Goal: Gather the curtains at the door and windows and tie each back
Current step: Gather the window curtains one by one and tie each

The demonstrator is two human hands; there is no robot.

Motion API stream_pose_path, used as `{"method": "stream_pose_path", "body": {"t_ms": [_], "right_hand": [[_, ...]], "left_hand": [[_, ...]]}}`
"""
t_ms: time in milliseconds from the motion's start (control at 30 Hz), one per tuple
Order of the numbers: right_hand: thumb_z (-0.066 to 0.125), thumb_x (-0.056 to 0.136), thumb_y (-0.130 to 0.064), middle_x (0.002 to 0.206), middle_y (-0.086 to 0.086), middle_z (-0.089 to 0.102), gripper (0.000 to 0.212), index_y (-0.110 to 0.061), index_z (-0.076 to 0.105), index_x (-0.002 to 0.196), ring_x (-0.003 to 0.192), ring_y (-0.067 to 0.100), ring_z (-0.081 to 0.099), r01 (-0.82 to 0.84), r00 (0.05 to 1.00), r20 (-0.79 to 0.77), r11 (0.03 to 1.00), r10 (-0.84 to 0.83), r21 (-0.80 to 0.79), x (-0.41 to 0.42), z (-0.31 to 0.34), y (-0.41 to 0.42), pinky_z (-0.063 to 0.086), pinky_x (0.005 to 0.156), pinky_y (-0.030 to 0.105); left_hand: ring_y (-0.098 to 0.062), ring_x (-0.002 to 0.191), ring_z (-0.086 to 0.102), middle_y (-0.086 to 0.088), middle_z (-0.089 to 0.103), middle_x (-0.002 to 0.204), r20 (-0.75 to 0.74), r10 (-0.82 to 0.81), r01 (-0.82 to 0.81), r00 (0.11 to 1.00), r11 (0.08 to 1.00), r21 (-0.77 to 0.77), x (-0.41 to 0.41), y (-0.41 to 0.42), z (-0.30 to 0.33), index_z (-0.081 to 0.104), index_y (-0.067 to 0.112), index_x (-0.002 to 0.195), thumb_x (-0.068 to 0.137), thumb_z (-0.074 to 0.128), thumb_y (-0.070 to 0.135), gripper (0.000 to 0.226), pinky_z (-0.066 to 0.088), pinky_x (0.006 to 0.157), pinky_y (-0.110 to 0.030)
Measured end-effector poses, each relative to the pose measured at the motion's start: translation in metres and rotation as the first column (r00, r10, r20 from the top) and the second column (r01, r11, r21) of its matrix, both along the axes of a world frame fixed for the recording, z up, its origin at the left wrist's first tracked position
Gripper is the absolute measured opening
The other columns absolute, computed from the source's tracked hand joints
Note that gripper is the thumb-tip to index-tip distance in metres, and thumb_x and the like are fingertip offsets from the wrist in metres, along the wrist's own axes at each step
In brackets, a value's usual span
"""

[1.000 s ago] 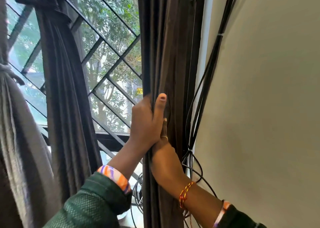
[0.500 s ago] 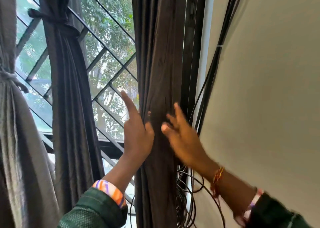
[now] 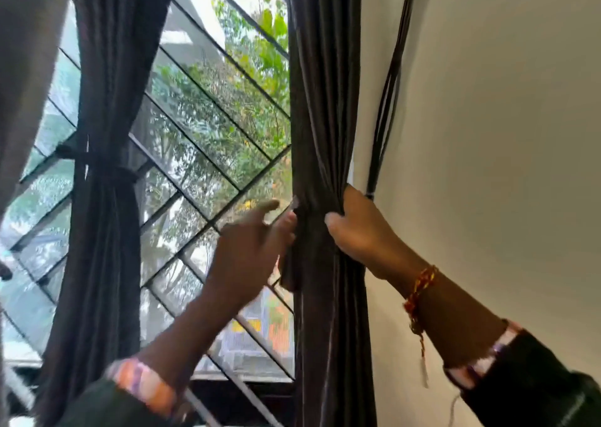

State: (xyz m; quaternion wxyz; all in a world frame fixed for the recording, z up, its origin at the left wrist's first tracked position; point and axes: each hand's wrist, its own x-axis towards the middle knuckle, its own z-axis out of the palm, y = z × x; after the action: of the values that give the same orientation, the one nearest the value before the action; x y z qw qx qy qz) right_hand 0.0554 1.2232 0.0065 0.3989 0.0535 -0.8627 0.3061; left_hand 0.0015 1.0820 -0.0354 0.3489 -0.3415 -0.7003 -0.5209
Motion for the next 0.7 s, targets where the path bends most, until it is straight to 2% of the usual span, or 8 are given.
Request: {"method": "stream_pose_path", "body": {"t_ms": [33,133,200,333,400,500,600,700], "right_hand": [[0.044,0.09,-0.006,0.112,0.013,0.056,0.029,-0.004,0.049,0.119,0.106,0.03,0.054,-0.028,0.999,0.015,0.999,0.028,-0.028,0.001,0.0,0.002,0.042,0.08,0.026],[0.044,0.09,-0.008,0.121,0.014,0.055,0.034,-0.004,0.047,0.124,0.109,0.03,0.054,-0.057,0.998,0.034,0.996,0.06,-0.073,0.001,-0.001,0.007,0.045,0.095,0.039],[0.045,0.09,-0.007,0.125,0.015,0.055,0.037,-0.006,0.046,0.127,0.112,0.03,0.054,-0.077,0.997,0.018,0.993,0.078,-0.093,0.001,-0.002,0.008,0.045,0.098,0.042],[0.044,0.091,-0.008,0.128,0.013,0.054,0.044,-0.008,0.041,0.134,0.115,0.03,0.053,-0.098,0.995,-0.005,0.99,0.098,-0.099,0.001,-0.005,0.009,0.045,0.099,0.038],[0.044,0.091,-0.008,0.128,0.013,0.053,0.051,-0.008,0.034,0.141,0.118,0.029,0.052,-0.096,0.995,-0.023,0.993,0.095,-0.072,0.0,-0.006,0.008,0.044,0.101,0.036],[0.045,0.091,-0.008,0.13,0.014,0.052,0.058,-0.009,0.027,0.145,0.118,0.031,0.052,-0.069,0.995,-0.071,0.997,0.066,-0.037,-0.002,-0.008,0.002,0.044,0.101,0.038],[0.046,0.088,-0.007,0.124,0.017,0.056,0.056,-0.006,0.031,0.142,0.113,0.034,0.055,-0.031,0.994,-0.104,1.0,0.03,-0.006,-0.003,-0.014,-0.007,0.047,0.096,0.042],[0.048,0.086,-0.009,0.116,0.019,0.059,0.057,-0.006,0.03,0.14,0.106,0.038,0.058,0.015,0.995,-0.098,0.998,-0.009,0.06,0.0,-0.027,-0.023,0.05,0.088,0.045]], "left_hand": [[-0.02,0.068,0.068,0.0,0.072,0.073,0.04,0.031,-0.034,0.999,0.997,0.069,-0.006,-0.002,0.016,0.06,0.016,0.113,0.078,0.059,0.048,0.048,0.055,0.07,-0.035],[-0.023,0.084,0.063,-0.002,0.065,0.093,0.016,0.263,-0.26,0.965,0.959,-0.11,-0.017,-0.005,0.037,0.062,0.013,0.112,0.07,0.076,0.035,0.049,0.05,0.082,-0.033],[-0.023,0.09,0.064,-0.004,0.066,0.101,0.111,0.203,-0.178,0.973,0.963,-0.203,-0.017,-0.003,0.037,0.063,0.014,0.111,0.06,0.078,0.038,0.058,0.051,0.085,-0.035],[-0.021,0.083,0.068,-0.005,0.072,0.08,0.071,0.202,-0.183,0.977,0.959,-0.215,-0.015,0.001,0.036,0.071,0.018,0.08,0.063,0.067,0.03,0.022,0.053,0.076,-0.031],[-0.026,0.074,0.068,-0.008,0.07,0.073,0.038,0.254,-0.245,0.966,0.956,-0.16,-0.012,0.0,0.038,0.067,0.017,0.069,0.063,0.055,0.029,0.018,0.055,0.068,-0.032],[-0.03,0.052,0.063,-0.015,0.06,0.065,0.168,0.143,-0.138,0.975,0.99,-0.038,-0.006,-0.003,0.044,0.06,0.002,0.077,0.086,0.05,0.016,0.019,0.049,0.042,-0.027],[-0.019,0.046,0.041,-0.01,0.045,0.063,0.31,-0.034,0.025,0.95,0.999,0.032,0.003,-0.005,0.049,0.051,0.007,0.069,0.093,0.041,0.014,0.027,0.034,0.042,-0.019],[-0.012,0.037,0.032,-0.004,0.044,0.051,0.385,-0.217,0.218,0.897,0.975,0.041,0.015,-0.002,0.054,0.05,0.012,0.062,0.094,0.042,0.043,0.045,0.023,0.034,-0.01]]}}
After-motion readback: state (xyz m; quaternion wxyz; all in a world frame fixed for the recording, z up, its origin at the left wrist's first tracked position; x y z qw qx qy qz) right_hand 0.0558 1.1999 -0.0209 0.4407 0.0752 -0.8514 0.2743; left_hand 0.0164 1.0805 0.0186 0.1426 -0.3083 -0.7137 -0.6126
